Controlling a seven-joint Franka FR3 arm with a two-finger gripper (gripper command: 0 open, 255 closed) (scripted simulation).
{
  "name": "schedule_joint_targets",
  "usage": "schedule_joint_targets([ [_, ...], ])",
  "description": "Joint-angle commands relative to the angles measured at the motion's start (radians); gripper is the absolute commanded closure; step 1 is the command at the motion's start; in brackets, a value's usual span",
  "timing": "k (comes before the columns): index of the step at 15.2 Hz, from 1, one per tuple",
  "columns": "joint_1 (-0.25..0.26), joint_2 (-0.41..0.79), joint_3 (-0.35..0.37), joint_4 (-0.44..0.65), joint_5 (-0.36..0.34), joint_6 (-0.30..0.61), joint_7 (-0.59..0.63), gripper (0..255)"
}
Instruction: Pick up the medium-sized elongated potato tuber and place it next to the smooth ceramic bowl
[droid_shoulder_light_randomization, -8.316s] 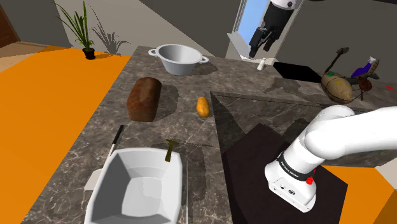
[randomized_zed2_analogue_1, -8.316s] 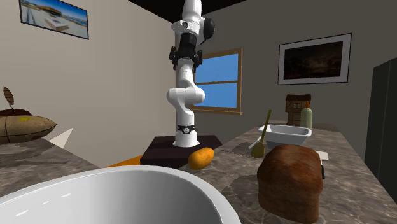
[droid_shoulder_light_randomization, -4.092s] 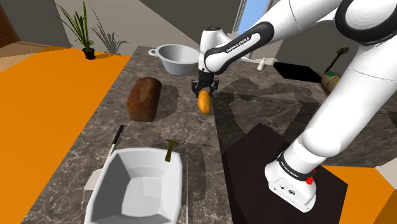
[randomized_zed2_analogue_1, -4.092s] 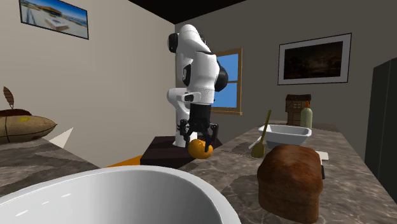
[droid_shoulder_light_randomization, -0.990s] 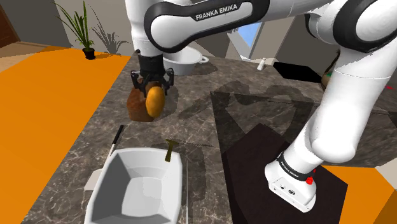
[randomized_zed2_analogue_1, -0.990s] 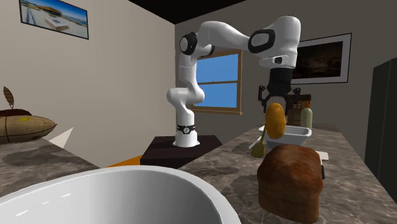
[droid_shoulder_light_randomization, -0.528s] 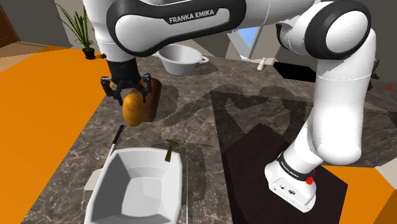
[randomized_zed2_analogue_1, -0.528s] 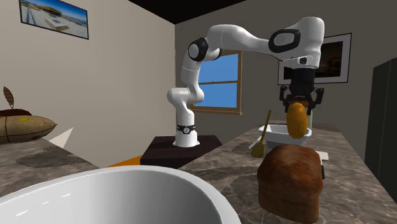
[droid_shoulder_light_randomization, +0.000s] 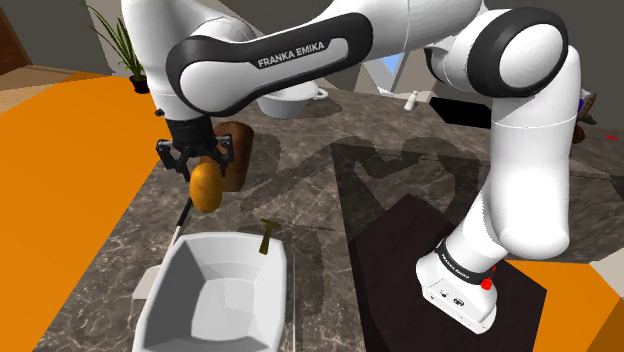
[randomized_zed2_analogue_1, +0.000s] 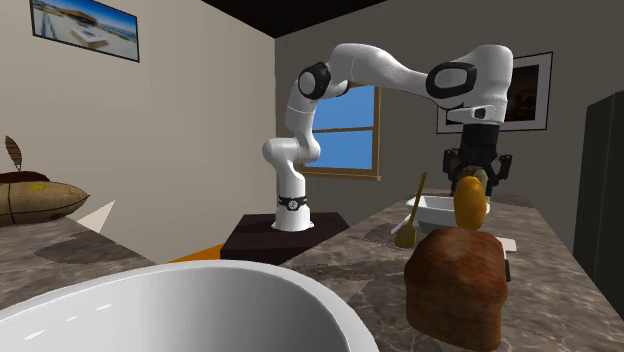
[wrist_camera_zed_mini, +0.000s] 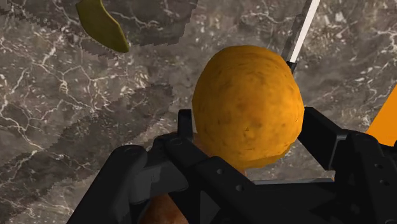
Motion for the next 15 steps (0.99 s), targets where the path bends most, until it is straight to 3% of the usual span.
schedule_joint_targets([
  [1, 0.001, 0.01, -0.002, -0.012, -0.005, 0.022, 0.005, 255],
  [15, 0.008, 0.084, -0.024, -0.091, -0.042, 0.168, 0.033, 255],
])
